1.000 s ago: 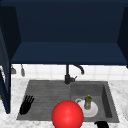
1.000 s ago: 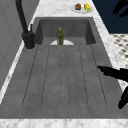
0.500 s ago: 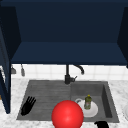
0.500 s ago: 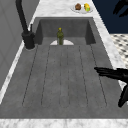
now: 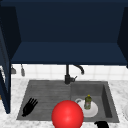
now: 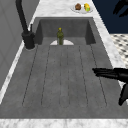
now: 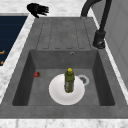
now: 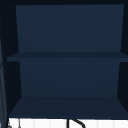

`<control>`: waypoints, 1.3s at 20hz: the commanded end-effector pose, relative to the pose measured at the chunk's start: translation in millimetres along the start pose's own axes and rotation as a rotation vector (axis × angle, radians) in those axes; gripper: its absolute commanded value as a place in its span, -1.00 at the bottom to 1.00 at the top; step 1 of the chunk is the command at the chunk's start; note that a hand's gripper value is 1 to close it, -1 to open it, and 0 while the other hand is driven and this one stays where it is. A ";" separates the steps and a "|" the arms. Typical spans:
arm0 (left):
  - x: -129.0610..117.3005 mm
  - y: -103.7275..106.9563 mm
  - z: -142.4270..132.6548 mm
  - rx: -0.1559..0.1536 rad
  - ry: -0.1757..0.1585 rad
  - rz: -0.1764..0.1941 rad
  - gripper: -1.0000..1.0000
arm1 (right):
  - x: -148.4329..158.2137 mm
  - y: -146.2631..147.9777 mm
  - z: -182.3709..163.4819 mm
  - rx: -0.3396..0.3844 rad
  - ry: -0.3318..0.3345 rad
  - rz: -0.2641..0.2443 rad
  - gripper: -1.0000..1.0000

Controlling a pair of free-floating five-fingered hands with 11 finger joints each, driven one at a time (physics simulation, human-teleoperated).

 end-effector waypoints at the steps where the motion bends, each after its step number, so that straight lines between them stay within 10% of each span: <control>1: -3.7 -4.9 -5.6 0.088 -0.065 0.070 -1.00 | 0.0 0.0 0.0 0.000 0.000 0.000 0.00; 3: -3.0 -2.8 -2.6 0.014 -0.016 0.020 -1.00 | 0.0 0.0 0.0 0.000 0.000 0.000 0.00; 7: -3.9 -2.5 -4.1 0.007 -0.022 0.007 -1.00 | 0.0 0.0 0.0 0.000 0.000 0.000 0.00; 8: -4.5 -4.2 -5.6 0.075 -0.056 0.089 -1.00 | 0.0 0.0 0.0 0.000 0.000 0.000 0.00; 9: -5.4 -3.4 -3.8 0.105 -0.058 0.097 -1.00 | 0.0 0.0 0.0 0.000 0.000 0.000 0.00; 16: -11.4 -3.7 -1.2 0.130 -0.078 0.157 -1.00 | 0.0 0.0 0.0 0.000 0.000 0.000 0.00; 22: -34.3 12.9 15.3 0.080 -0.079 0.189 -1.00 | 0.0 0.0 0.0 0.000 0.000 0.000 0.00; 26: -31.3 8.8 8.3 0.162 -0.089 0.246 -1.00 | 0.0 0.0 0.0 0.000 0.000 0.000 0.00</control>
